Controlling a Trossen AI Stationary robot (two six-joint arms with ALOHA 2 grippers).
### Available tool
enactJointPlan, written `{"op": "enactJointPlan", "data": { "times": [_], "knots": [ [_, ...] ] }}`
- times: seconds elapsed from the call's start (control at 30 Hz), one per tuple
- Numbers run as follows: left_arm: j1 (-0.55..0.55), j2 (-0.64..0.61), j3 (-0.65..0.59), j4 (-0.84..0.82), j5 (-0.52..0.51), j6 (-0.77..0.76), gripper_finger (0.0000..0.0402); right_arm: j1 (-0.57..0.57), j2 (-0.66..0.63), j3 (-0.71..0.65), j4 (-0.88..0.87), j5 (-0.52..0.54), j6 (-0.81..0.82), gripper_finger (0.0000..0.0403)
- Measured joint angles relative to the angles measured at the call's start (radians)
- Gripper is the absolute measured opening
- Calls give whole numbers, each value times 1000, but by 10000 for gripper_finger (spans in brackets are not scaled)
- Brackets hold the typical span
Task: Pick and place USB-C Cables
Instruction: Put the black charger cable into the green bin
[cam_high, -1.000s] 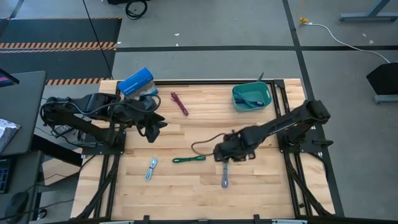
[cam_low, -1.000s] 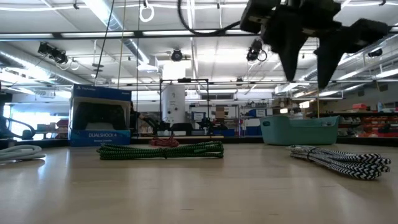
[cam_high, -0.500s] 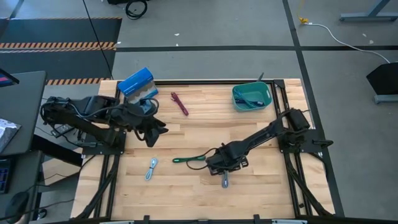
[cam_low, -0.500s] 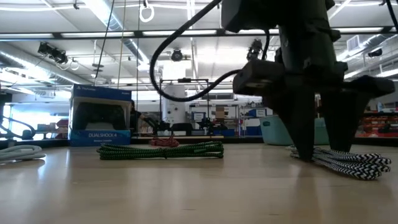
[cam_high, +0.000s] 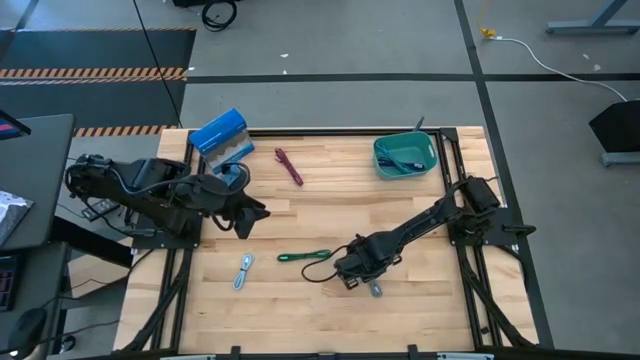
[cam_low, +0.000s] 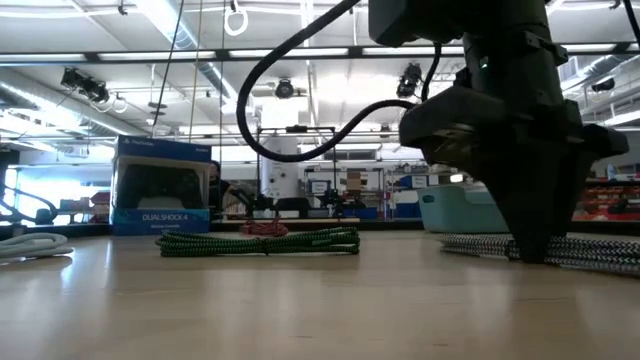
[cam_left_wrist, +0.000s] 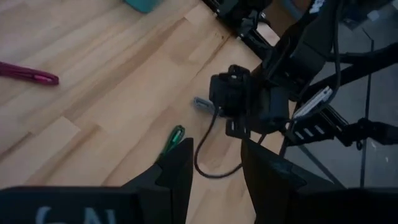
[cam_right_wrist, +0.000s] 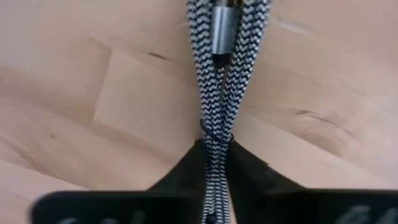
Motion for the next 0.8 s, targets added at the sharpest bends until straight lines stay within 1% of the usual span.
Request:
{"op": "enactJointPlan", "data": {
  "times": [0.07, 0.2, 0.4, 0.6, 0.7, 0.8],
  "knots": [
    [-2, 0, 0, 14, -11, -16, 141, 0, -2, 1, -4, -3, -67, 20],
    [-2, 0, 0, 60, -14, -17, 140, -18, -15, 1, -59, -24, -192, 23],
    [-2, 0, 0, 130, -14, 8, 135, -85, -88, 9, -223, 8, -387, 16],
    [39, 0, 0, 257, -18, 111, 135, -212, -210, 9, -350, 61, -553, 16],
    [59, 0, 0, 337, -16, 179, 135, -292, -267, 10, -420, 64, -681, 16],
    [68, 0, 0, 381, -14, 261, 135, -378, -316, 10, -485, 65, -836, 16]
  ]
}}
